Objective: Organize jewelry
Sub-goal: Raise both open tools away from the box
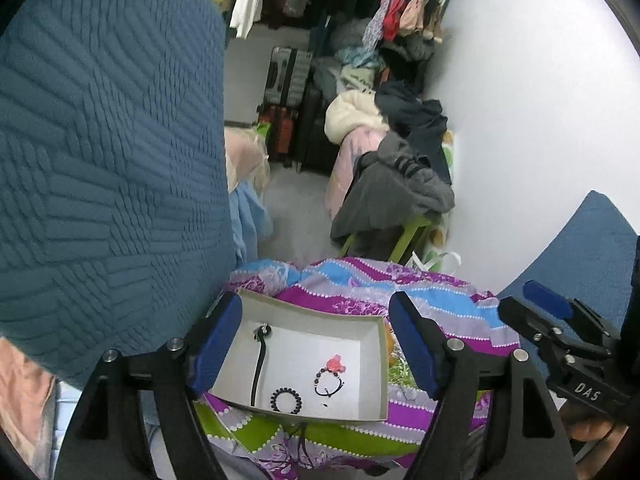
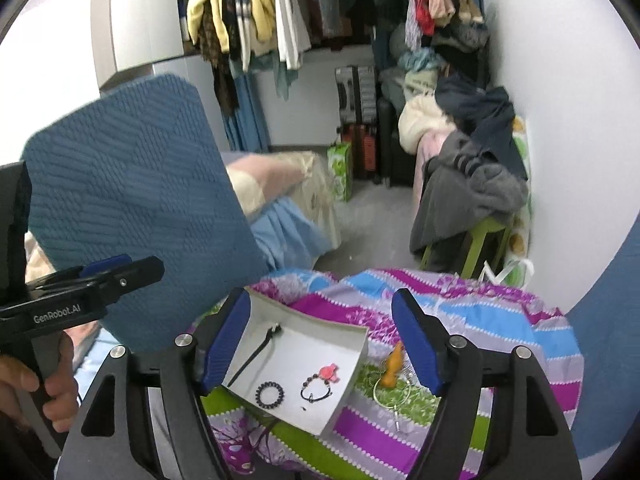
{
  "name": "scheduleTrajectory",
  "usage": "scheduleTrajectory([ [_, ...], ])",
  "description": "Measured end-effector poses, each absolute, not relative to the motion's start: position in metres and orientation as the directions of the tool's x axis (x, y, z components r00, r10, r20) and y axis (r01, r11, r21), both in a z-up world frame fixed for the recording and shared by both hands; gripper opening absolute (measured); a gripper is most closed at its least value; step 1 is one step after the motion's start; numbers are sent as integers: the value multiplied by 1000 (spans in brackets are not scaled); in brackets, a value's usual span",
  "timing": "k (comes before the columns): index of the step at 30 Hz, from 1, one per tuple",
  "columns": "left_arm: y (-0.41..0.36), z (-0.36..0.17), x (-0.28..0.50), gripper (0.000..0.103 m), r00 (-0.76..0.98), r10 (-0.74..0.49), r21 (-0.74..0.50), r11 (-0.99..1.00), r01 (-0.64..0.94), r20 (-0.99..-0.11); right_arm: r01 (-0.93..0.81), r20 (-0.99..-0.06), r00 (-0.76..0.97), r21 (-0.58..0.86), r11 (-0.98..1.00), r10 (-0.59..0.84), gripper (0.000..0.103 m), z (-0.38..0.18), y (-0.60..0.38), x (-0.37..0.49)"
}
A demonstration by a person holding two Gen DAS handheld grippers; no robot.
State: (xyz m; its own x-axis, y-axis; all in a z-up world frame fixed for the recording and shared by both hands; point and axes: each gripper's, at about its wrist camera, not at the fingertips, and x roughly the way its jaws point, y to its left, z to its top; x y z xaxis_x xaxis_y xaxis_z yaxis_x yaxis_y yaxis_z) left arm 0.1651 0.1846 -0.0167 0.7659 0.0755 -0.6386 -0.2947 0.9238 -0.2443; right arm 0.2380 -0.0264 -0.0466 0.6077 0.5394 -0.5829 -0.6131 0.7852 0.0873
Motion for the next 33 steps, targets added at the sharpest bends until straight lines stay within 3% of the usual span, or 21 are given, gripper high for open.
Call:
scheduleTrajectory([
  [8,151,8,151,76,796,83,-245,928,-281,-599,-597,-512,666,69,799,542,84,-20,-66,218],
  [21,81,6,143,76,817,65,-238,941,-242,-573,-585,-486,692,57,809,534,85,-28,-122,201],
  [33,50,-30,135,76,802,59,-245,937,-250,-594,-552,-509,706,41,833,493,85,-66,-158,192],
])
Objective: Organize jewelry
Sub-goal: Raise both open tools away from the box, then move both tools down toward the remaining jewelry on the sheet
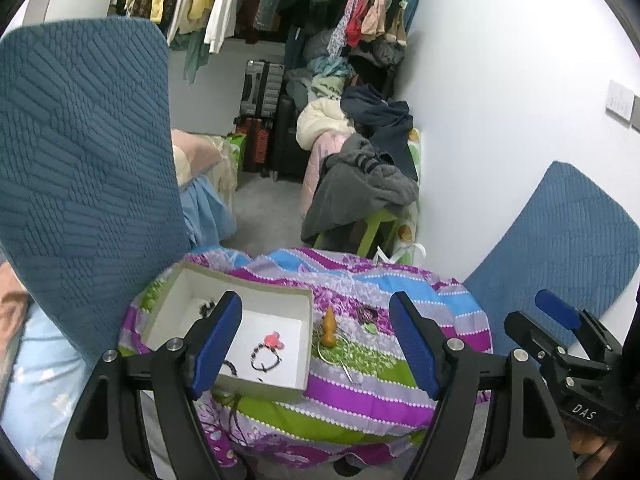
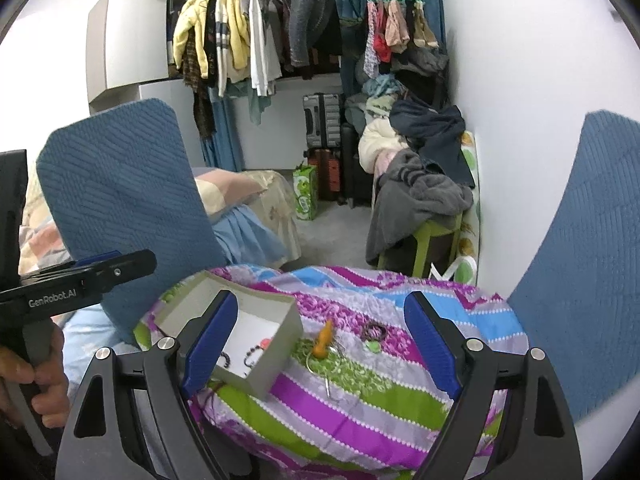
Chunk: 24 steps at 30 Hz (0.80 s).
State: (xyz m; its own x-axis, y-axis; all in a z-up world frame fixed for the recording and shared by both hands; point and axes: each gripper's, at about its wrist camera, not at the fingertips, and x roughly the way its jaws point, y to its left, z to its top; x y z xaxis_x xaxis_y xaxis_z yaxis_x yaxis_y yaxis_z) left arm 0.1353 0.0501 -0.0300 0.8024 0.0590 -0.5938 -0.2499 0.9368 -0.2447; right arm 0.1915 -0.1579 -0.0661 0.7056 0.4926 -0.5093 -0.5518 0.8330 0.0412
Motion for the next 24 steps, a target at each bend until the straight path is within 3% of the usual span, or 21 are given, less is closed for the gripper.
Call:
scheduleTrajectory([
  [24,-18,-160,177,74,719,-133,-283,955,-91,-682,-396,-598,699,134,908,393,83,-197,-233,215],
])
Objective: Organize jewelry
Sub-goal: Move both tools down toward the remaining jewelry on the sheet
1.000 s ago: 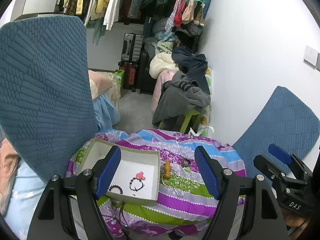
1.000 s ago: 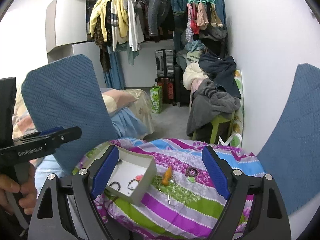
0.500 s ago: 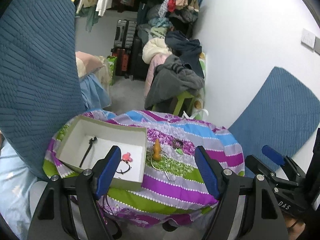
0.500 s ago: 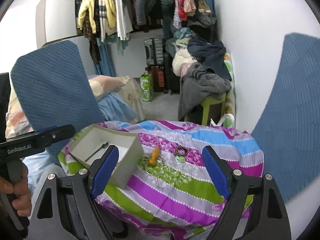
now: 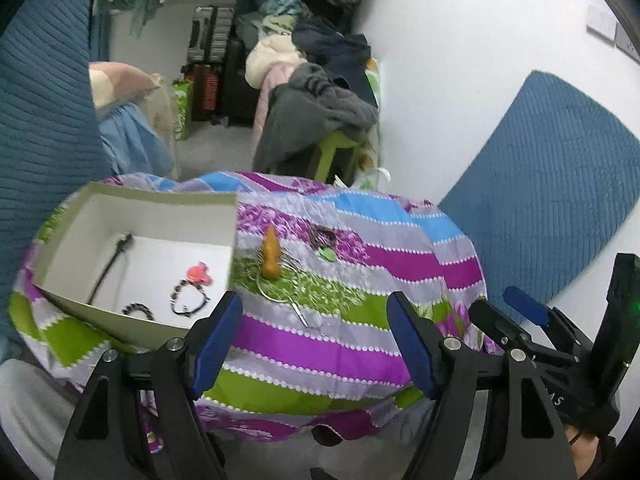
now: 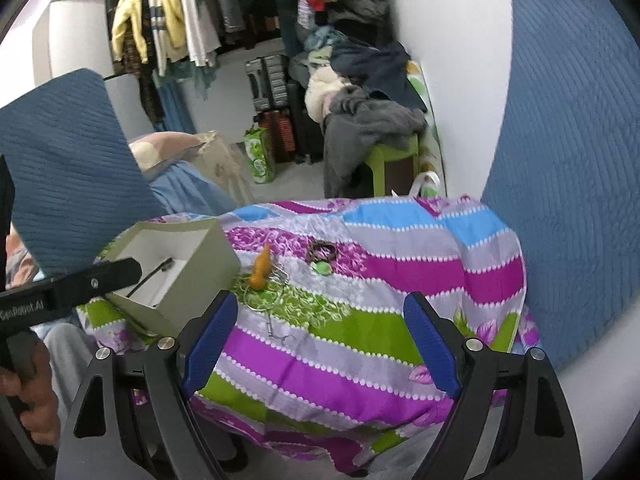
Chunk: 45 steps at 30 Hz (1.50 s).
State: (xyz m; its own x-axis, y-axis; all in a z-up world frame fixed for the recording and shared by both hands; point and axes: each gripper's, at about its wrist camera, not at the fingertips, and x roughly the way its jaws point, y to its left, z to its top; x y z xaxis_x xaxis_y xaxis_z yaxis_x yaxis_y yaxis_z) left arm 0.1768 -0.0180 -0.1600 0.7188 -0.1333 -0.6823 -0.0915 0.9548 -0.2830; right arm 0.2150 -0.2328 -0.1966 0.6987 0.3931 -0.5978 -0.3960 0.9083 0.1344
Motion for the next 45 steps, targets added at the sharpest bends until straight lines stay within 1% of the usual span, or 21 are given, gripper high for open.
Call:
scheduleTrajectory([
  [3,-25,-177,187,73,693,-165,-305,949,-83,-702,-383,-602,691,166,909,400,77,-207,-238,225],
  [4,-27,-182,189,67,687,-169,-306,949,-81,-706,-384,-602,689,170,907,404,75,-210,-238,229],
  [5,-29,-187,192,65,680,-170,-305,949,-82,-713,-387,-603,688,167,907,405,74,-212,-238,233],
  [7,-32,-199,199,64,665,-181,-317,944,-89,-725,-394,-610,679,168,904,409,71,-218,-238,242],
  [9,-36,-208,204,59,652,-181,-317,943,-96,-736,-402,-615,663,189,896,427,67,-225,-239,252],
  [11,-41,-220,210,57,633,-184,-319,942,-105,-752,-410,-623,648,199,890,438,62,-232,-240,259],
  [14,-46,-232,218,56,614,-175,-307,945,-114,-769,-425,-641,622,207,881,450,61,-239,-236,269],
  [17,-50,-243,226,51,600,-163,-294,947,-126,-784,-449,-649,600,210,869,467,60,-244,-231,278],
  [27,-51,-275,252,49,560,-132,-269,948,-168,-818,-508,-684,537,204,837,493,57,-266,-220,315],
  [30,-50,-285,260,47,545,-127,-261,949,-176,-829,-511,-700,513,216,832,497,57,-276,-218,330],
  [33,-49,-298,269,42,526,-116,-249,949,-191,-843,-521,-721,488,212,827,492,56,-290,-210,345],
  [35,-46,-306,275,40,514,-108,-244,948,-205,-851,-528,-744,457,215,822,488,52,-300,-202,354],
  [37,-44,-314,281,36,509,-100,-238,947,-214,-855,-542,-751,442,212,813,491,51,-306,-194,362],
  [39,-43,-318,285,36,505,-92,-231,948,-219,-858,-558,-761,432,196,806,484,51,-311,-186,371],
  [41,-43,-323,289,35,498,-99,-232,949,-213,-862,-563,-770,413,203,801,486,48,-318,-181,382],
  [45,-50,-325,289,35,513,-56,-180,964,-194,-856,-577,-783,394,196,793,480,45,-328,-170,399],
])
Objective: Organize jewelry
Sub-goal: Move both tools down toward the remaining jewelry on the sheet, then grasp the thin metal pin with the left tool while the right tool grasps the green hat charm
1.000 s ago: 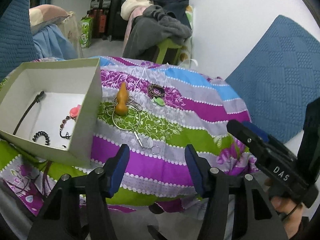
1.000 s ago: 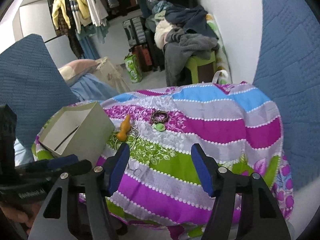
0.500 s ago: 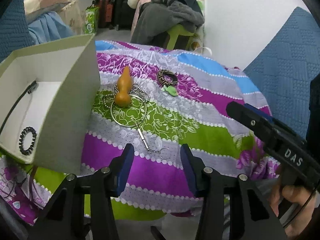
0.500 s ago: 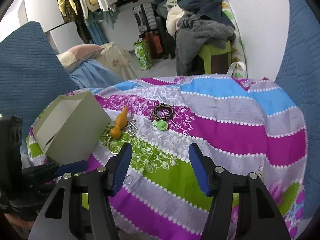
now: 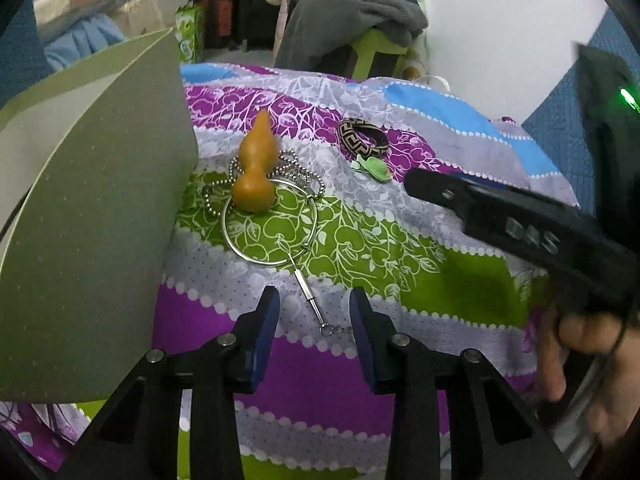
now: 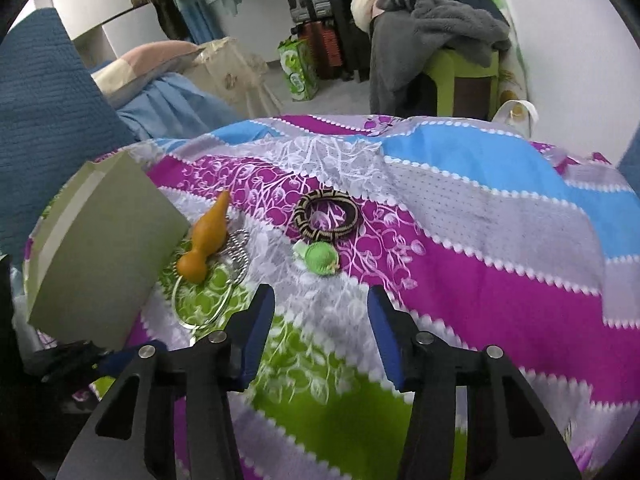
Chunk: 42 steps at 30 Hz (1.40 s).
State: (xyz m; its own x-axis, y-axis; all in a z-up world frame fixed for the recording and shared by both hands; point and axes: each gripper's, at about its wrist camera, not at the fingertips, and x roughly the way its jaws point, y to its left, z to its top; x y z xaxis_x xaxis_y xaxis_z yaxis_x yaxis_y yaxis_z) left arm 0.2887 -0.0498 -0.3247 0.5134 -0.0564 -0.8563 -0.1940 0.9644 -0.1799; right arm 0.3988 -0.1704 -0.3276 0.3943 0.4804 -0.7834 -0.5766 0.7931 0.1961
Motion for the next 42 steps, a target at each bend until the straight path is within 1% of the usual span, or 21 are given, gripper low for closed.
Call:
scheduleTrajectory([
  [7,-47,-337,293,35,502,-27,-148,968,-203,-865,-604,-796,365,192,773,482,43,-342,-149,421],
  [9,-47,-339,294,33,509,-23,-144,969,-200,-860,-610,-802,355,191,769,481,40,-346,-145,424],
  [12,-46,-341,294,33,530,-31,-156,969,-193,-848,-613,-810,345,189,767,475,36,-351,-141,428],
  [15,-51,-342,296,31,533,-7,-116,978,-171,-846,-616,-809,348,184,766,474,32,-352,-137,431],
  [18,-58,-343,299,23,536,20,-71,986,-148,-844,-625,-809,357,165,763,467,23,-353,-135,431],
  [19,-59,-343,300,18,537,23,-63,988,-142,-843,-628,-810,356,162,761,466,22,-353,-134,431],
  [20,-60,-343,300,8,539,22,-60,989,-134,-842,-629,-810,357,159,761,465,22,-353,-134,430],
  [21,-60,-344,301,4,537,23,-56,990,-131,-843,-630,-812,359,153,762,460,21,-353,-134,430],
  [22,-60,-344,301,3,536,26,-52,990,-129,-844,-628,-814,362,148,764,455,21,-353,-133,429],
  [27,-55,-343,301,2,525,-12,-97,986,-135,-851,-623,-816,364,145,769,448,21,-350,-133,423],
  [35,-52,-334,291,2,530,-69,-155,981,-120,-845,-567,-829,378,145,811,413,21,-349,-147,408],
  [38,-51,-333,287,2,526,-80,-169,978,-122,-847,-538,-829,393,143,831,398,21,-347,-156,397],
  [42,-50,-333,285,2,515,-104,-194,973,-124,-851,-476,-851,386,146,867,355,21,-349,-169,382],
])
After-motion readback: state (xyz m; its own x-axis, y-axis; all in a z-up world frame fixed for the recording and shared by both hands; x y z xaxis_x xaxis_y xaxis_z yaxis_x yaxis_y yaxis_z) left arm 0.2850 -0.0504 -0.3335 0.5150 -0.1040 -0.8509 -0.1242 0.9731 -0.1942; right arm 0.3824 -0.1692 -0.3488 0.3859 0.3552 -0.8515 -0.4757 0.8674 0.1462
